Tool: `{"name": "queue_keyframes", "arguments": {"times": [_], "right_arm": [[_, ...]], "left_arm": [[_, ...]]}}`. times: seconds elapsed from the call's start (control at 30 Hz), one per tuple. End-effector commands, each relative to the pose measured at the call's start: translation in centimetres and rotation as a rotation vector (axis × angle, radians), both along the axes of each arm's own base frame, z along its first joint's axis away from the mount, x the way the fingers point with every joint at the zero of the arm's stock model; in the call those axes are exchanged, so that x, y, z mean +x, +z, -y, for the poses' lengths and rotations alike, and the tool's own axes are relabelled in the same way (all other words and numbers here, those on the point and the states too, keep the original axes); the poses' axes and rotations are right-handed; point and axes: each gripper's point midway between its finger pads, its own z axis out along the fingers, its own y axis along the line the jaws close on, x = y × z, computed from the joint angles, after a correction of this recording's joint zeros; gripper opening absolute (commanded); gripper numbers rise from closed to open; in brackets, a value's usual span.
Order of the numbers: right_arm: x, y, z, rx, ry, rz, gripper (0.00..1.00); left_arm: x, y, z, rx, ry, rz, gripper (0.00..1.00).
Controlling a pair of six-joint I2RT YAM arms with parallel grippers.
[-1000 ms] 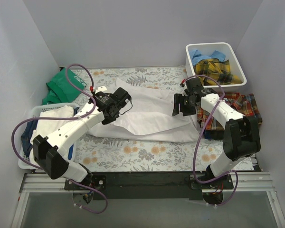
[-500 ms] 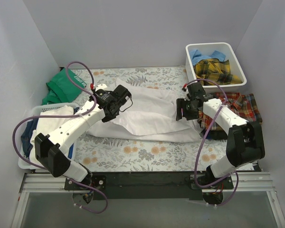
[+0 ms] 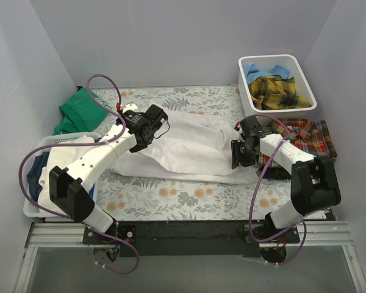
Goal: Fold and stack the long sleeve shirts
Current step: Fold the shirt
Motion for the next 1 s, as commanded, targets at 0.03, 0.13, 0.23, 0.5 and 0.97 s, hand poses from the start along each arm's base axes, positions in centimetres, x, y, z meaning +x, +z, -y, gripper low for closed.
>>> {"name": "queue_keyframes", "arguments": {"times": [0.03, 0.13, 0.23, 0.5, 0.97], "right_arm": [[0.1, 1.0, 0.4, -0.006, -0.025, 0.035, 0.36], [-0.2, 1.1, 0.7, -0.022, -0.032, 0.032, 0.20], [-0.5, 1.2, 1.1, -0.041, -0.040, 0.028, 0.15], [-0.8, 1.2, 1.4, -0.051, -0.033, 0.025, 0.11], [-1.0, 0.8, 2.4, -0.101, -0.044, 0.023, 0.09]], "left_arm": [[2.1, 1.7, -0.4, 0.005, -0.001, 0.075, 0.00], [2.3, 1.6, -0.7, 0.012, -0.004, 0.067, 0.00], [2.4, 0.2, -0.8, 0.017, -0.005, 0.030, 0.01], [1.3, -5.7, -0.9, 0.027, -0.006, -0.114, 0.01], [0.2, -11.0, -2.8, 0.123, 0.051, -0.238, 0.12]]}}
